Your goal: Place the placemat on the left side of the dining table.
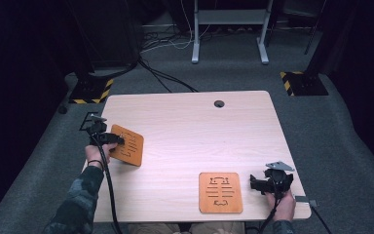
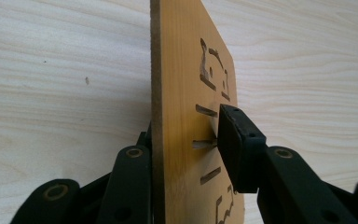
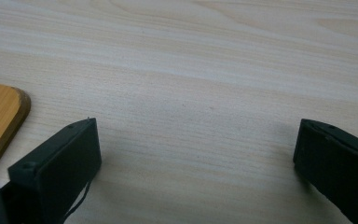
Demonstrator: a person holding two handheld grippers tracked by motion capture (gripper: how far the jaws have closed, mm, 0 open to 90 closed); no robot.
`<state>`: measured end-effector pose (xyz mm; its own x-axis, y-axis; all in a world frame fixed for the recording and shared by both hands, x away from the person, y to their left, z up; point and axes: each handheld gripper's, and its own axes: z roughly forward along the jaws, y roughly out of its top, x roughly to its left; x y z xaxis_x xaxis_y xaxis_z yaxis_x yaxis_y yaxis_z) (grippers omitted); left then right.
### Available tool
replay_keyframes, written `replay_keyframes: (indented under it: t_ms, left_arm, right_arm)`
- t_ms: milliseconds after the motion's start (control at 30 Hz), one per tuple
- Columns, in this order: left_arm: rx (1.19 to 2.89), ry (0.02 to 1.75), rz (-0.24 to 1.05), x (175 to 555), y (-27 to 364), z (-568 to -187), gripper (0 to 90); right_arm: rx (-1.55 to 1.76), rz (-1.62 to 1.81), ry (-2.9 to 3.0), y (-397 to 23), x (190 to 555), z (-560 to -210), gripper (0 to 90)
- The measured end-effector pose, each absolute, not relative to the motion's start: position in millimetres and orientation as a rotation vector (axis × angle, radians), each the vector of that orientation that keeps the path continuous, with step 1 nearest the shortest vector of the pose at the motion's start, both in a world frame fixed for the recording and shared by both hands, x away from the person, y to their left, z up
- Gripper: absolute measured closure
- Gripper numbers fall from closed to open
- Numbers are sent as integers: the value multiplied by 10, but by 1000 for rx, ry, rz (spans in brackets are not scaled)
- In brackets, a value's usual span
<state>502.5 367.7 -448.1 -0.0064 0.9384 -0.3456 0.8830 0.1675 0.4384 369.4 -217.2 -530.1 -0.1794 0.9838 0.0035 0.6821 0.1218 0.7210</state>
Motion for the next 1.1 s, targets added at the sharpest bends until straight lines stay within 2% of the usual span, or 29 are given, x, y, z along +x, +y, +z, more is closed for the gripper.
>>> replay_keyframes:
  t_ms: [600,1100]
  left_arm:
    - [1819,1882,187,5029,3694,-4536,517]
    - [1854,1881,217,5052,3674,-4535,486]
  right_arm:
    - [1606,822,1922,-2172,3694,-5301,0]
    - [1607,822,1922,-2172,3694,-5301,0]
